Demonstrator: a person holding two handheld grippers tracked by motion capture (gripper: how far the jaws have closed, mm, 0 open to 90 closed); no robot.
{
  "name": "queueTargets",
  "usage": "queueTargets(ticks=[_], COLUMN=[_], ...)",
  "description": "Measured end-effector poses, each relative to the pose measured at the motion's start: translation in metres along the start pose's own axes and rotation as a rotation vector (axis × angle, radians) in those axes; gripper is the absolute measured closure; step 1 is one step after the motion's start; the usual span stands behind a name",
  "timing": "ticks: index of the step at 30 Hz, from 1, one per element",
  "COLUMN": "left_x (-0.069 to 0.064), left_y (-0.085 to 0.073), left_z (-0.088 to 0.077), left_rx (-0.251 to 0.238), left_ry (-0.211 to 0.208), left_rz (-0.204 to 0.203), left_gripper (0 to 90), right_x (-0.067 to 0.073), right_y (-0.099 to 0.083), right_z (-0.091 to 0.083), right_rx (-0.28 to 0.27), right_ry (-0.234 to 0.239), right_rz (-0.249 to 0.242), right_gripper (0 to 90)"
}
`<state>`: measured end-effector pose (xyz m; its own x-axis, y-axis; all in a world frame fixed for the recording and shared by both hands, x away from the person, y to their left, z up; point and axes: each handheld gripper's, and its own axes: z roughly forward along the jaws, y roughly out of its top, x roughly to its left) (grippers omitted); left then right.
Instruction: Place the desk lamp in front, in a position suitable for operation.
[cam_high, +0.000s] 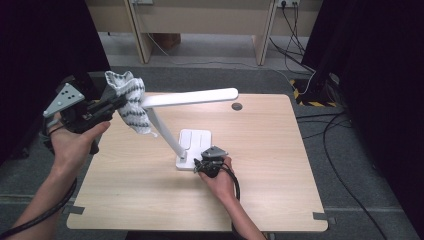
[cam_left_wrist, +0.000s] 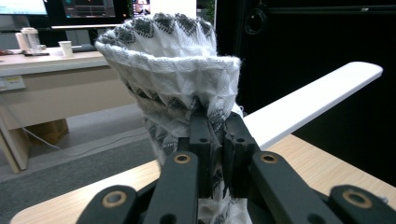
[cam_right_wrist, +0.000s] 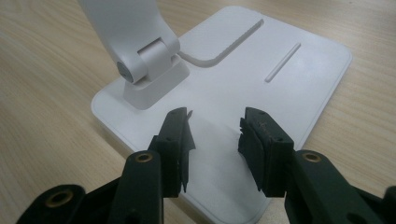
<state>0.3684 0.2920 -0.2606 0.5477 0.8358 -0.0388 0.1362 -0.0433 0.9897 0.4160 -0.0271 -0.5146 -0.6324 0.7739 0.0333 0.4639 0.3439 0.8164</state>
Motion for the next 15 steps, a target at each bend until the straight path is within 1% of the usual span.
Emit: queueTargets(ticks=[6, 10, 15], left_x=[-0.005, -0.008, -0.011], left_y=[0.003, 0.005, 0.006], left_z=[0.012, 0.019, 0.027], left_rx=[0.014, 0.025, 0.038], left_ry=[-0.026, -0.035, -0.046], left_rz=[-0.007, -0.006, -0.02], left_gripper=[83.9, 84.0, 84.0], right_x=[0.0, 0.0, 0.0], right_y=[0.0, 0.0, 0.0], right_z=[0.0, 0.0, 0.0], right_rx=[0.001, 0.001, 0.0], right_ry=[0.002, 0.002, 0.003], right_rz=[-0.002, -0.003, -0.005], right_gripper=[61.8, 62.1, 62.5])
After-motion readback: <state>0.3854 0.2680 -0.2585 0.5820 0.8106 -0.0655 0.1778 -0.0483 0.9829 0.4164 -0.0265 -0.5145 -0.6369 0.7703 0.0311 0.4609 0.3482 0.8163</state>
